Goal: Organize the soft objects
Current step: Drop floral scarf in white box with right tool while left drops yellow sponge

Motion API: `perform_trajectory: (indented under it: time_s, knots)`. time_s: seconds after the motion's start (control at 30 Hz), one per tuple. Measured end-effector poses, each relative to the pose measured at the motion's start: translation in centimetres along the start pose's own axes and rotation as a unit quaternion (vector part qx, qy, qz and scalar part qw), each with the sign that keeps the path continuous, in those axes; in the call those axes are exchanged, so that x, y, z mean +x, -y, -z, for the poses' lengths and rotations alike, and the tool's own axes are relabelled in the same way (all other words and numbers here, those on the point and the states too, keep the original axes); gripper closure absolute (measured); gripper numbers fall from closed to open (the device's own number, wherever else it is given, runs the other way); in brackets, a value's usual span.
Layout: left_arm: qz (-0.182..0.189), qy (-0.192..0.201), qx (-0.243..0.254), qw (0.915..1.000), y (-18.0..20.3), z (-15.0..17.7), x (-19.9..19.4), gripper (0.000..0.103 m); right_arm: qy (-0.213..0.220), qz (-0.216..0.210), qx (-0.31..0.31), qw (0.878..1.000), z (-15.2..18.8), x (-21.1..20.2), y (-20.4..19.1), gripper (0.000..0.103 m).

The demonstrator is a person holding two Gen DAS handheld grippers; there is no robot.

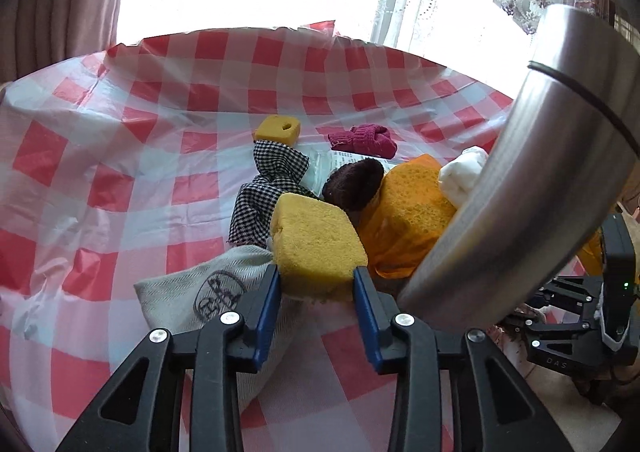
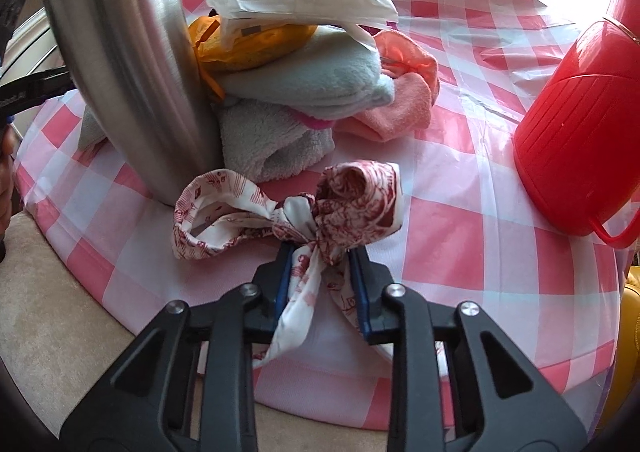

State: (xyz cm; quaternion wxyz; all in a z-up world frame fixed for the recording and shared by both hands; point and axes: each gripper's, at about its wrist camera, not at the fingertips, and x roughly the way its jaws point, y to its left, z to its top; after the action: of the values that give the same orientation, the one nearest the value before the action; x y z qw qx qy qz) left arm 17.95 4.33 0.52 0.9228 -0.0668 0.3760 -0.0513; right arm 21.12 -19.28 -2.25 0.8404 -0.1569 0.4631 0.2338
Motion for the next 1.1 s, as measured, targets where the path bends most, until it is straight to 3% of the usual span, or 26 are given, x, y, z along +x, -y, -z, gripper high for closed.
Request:
perform_trajectory:
  time_s: [0.27,0.4,0.67,1.1]
  knots:
    - [-0.004,0.032,-0.064,0.9974,-0.3,2.2,-4.9,0.066,0.015,0.002,0.015,1.0,1.5,-2.2,0.7,0.075]
    - [-0.002,0.042,-0.071,0.9966,0.9,3.6,-7.2,0.066,0.023,0.0,0.027,0.999,2.7,-3.7,1.1,0.075]
    - [0.041,0.049,-0.034,0.9974,6.6,5.7,-10.9,0.066,0.034,0.002,0.065,0.997,6.3,-6.8,3.3,0.075]
    - [0.146,0.016,0.03,0.9887,18.0,7.1,-11.5,0.066,0.042,0.038,0.164,0.985,14.6,-12.7,10.6,0.075]
